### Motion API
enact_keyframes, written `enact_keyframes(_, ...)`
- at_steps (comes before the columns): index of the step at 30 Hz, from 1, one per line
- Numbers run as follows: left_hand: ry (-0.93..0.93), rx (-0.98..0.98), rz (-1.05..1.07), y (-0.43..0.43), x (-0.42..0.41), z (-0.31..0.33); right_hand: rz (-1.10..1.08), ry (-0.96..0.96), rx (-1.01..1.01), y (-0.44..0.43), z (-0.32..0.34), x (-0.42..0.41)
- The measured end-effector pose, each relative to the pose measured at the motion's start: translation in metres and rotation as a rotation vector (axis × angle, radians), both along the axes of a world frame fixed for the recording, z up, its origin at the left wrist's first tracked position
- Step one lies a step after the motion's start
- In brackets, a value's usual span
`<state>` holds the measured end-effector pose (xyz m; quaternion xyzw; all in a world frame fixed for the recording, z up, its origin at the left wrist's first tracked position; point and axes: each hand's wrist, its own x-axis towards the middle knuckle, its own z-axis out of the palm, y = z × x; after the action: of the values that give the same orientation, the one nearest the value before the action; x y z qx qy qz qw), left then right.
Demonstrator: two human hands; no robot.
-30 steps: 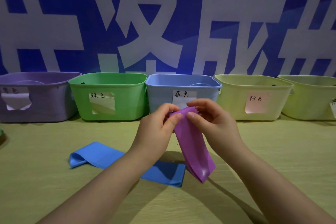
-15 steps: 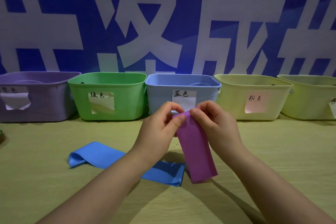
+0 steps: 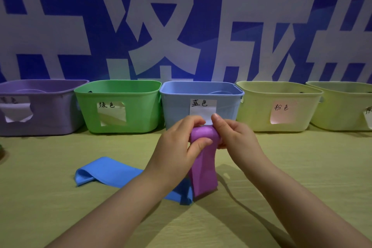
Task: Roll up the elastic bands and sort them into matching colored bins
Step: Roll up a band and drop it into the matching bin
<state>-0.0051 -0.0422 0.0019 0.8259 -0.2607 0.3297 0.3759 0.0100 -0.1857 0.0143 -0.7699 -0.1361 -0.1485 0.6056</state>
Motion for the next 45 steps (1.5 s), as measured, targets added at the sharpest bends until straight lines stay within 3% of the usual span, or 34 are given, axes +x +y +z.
enact_keyframes(7, 0.117, -0.145, -0.146, -0.0007, -0.0008, 0.0031, -0.015, 0.006, 0.113, -0.0016, -0.0001, 0.0018)
enact_keyframes(17, 0.190, -0.299, -0.185, -0.0009, -0.0013, 0.0047, 0.151, 0.056, 0.309, -0.0001, 0.0029, -0.0022)
enact_keyframes(28, 0.146, -0.218, -0.056, 0.0007, -0.0008, 0.0050, 0.117, 0.139, 0.169, -0.0010, 0.0028, -0.0022)
enact_keyframes(37, 0.204, -0.284, -0.046, 0.0045, 0.0031, 0.0049, 0.247, 0.004, 0.178, -0.0054, 0.0063, -0.0020)
enact_keyframes(45, 0.210, -0.265, -0.057, 0.0033, 0.0038, 0.0031, 0.167, -0.031, 0.167, -0.0038, 0.0036, 0.0004)
